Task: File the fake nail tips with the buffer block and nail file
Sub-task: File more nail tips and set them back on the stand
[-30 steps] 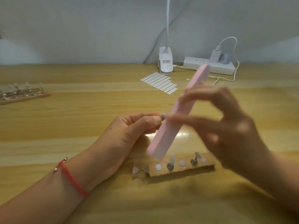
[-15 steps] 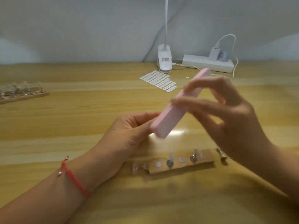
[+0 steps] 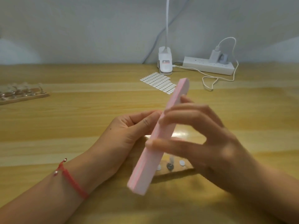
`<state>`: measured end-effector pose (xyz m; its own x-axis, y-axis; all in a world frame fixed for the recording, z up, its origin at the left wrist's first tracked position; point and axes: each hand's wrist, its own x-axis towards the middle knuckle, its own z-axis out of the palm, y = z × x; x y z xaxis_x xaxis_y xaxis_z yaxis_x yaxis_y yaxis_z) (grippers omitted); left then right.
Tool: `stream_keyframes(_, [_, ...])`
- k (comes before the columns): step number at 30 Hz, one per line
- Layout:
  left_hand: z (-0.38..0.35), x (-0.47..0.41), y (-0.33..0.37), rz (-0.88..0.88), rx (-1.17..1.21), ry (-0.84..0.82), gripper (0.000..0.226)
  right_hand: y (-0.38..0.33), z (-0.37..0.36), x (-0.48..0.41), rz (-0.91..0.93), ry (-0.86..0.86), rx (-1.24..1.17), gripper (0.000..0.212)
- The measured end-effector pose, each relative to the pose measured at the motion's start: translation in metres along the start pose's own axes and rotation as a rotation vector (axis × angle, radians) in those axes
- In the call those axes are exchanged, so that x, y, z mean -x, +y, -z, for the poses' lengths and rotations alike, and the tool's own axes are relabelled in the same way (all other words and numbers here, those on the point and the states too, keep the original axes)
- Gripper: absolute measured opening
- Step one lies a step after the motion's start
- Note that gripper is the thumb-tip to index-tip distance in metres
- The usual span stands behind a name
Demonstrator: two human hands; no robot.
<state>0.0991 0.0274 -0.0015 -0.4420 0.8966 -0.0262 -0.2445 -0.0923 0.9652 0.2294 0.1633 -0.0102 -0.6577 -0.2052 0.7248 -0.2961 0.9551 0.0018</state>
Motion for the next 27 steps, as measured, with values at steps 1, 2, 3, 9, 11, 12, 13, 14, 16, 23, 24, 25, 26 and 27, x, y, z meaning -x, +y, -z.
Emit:
stream_keyframes(1, [0.000,0.000,0.000,-0.006,0.002,-0.003,0.033,0.003,0.003,-0.001,0.018,-0.014,0.015,0.034])
stream_keyframes(2, [0.001,-0.001,-0.001,-0.019,-0.014,0.006,0.032,0.011,0.007,-0.002,-0.023,0.009,0.048,0.036])
stream_keyframes(3, [0.001,-0.002,-0.001,-0.034,-0.039,0.020,0.031,0.020,0.012,-0.004,-0.095,0.053,0.082,0.036])
stream_keyframes(9, [0.000,0.001,0.002,0.022,0.029,-0.018,0.029,-0.001,0.004,0.000,0.020,-0.021,-0.003,0.029])
stream_keyframes(11, [0.001,-0.002,0.000,-0.003,-0.003,-0.004,0.031,0.010,0.009,-0.002,0.003,-0.007,0.034,0.030])
stream_keyframes(12, [0.002,-0.003,-0.001,-0.017,-0.021,0.021,0.031,0.020,0.012,-0.004,-0.074,0.043,0.071,0.032])
stream_keyframes(13, [0.002,-0.004,-0.001,-0.027,-0.037,0.050,0.031,0.028,0.015,-0.005,-0.154,0.084,0.092,0.034])
stream_keyframes(14, [0.003,-0.005,-0.002,-0.034,-0.045,0.063,0.032,0.031,0.016,-0.005,-0.200,0.104,0.091,0.035])
stream_keyframes(16, [0.004,-0.003,-0.002,-0.024,-0.007,0.021,0.033,0.019,0.008,-0.001,-0.141,0.088,0.036,0.034])
stream_keyframes(23, [0.002,-0.005,-0.004,-0.056,-0.034,0.051,0.033,0.034,0.016,-0.004,-0.162,0.115,0.082,0.032])
stream_keyframes(24, [0.002,-0.005,-0.003,-0.058,-0.047,0.046,0.034,0.032,0.016,-0.003,-0.159,0.123,0.077,0.032])
stream_keyframes(25, [0.002,-0.003,-0.002,-0.053,-0.042,0.027,0.034,0.025,0.012,-0.001,-0.106,0.104,0.054,0.032])
stream_keyframes(26, [0.001,-0.002,-0.001,-0.040,-0.022,0.007,0.034,0.016,0.007,0.001,-0.024,0.055,0.024,0.034])
stream_keyframes(27, [0.002,-0.002,0.000,-0.023,0.000,-0.005,0.035,0.009,0.003,0.002,0.044,0.000,-0.002,0.035])
